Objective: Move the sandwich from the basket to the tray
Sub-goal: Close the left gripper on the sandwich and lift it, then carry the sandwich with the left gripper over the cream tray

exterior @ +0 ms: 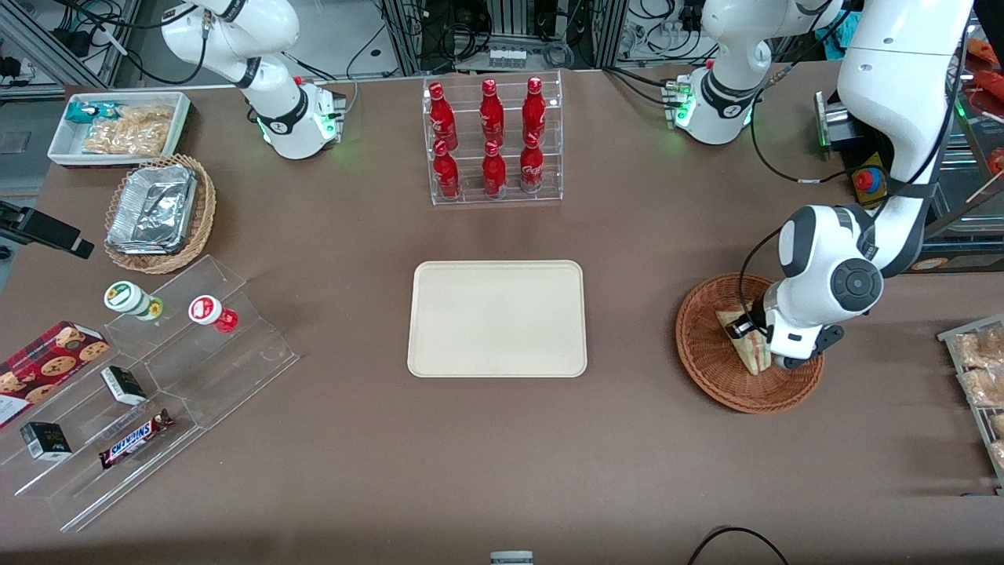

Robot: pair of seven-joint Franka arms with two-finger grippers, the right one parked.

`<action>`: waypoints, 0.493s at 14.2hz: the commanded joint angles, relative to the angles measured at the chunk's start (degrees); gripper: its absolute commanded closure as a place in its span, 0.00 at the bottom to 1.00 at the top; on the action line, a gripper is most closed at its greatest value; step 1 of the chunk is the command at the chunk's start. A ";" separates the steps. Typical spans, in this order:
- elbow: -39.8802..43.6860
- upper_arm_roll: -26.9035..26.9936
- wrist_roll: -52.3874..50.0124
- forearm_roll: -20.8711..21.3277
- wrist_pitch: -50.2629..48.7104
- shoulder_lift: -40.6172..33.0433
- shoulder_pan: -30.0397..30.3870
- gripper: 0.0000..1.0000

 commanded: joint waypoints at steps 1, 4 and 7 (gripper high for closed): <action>1.51 -0.50 -0.31 -0.51 -1.87 -3.11 -0.89 0.83; 13.69 -2.26 -4.94 -0.60 -19.22 -3.04 -6.93 0.83; 22.60 -2.26 -8.06 0.45 -29.48 -1.46 -19.05 0.83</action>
